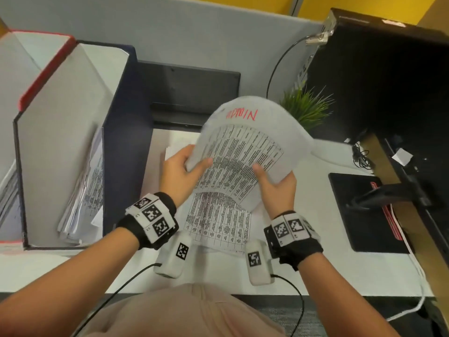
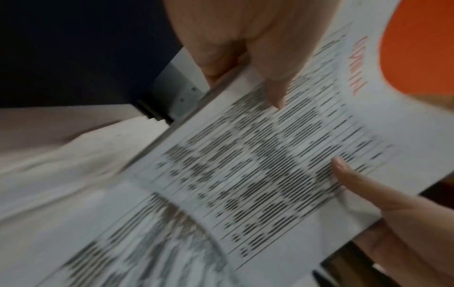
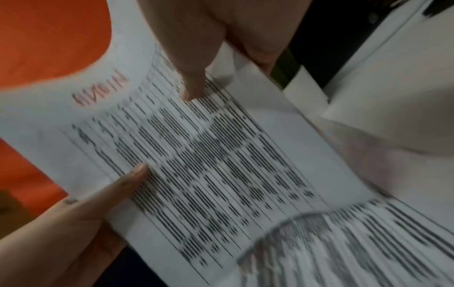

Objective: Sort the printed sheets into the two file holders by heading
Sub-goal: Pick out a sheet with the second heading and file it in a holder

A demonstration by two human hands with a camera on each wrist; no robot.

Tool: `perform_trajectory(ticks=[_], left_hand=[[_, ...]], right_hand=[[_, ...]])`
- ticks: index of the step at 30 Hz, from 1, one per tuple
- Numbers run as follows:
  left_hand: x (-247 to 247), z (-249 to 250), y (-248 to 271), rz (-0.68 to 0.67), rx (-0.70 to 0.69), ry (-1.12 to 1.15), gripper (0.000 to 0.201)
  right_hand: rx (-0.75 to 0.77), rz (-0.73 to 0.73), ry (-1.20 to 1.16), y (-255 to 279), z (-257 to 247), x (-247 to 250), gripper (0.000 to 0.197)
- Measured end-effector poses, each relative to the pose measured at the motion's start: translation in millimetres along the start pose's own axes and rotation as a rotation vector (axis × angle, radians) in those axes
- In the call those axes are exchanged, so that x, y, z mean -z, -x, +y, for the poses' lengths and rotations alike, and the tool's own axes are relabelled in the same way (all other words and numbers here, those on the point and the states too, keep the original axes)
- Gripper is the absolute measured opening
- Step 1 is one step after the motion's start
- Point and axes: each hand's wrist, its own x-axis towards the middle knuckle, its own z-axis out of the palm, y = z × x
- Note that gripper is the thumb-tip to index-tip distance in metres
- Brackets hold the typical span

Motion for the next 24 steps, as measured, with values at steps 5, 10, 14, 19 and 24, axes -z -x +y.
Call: perform_trajectory(ticks=[5,10,14,19,24], left_hand=[[-4,-27,6,-0.071,0.157,-0.052,0.030],[5,5,1,0.028,0.126,0.000,0.017],[36,45,-5,0.047,0.073,-0.034,0.019],[105,89,-8,0.052,0.068,-0.088,0.003],[185,100,-8,0.224,0.180,-0.160,0.019]], right_hand=[[-0.070,-0.010,0.166,12,24,-4,0.041],[0.011,-0.056,0.128,-2,-11,-13,0.036],[0.128,-0.130,0.040,-9,-37,-21,0.038],[0.134,-0.311,0.040,-8,-32,-23,0.036],[0.040,-0.349,0.262,-2,14,-3,0.040]])
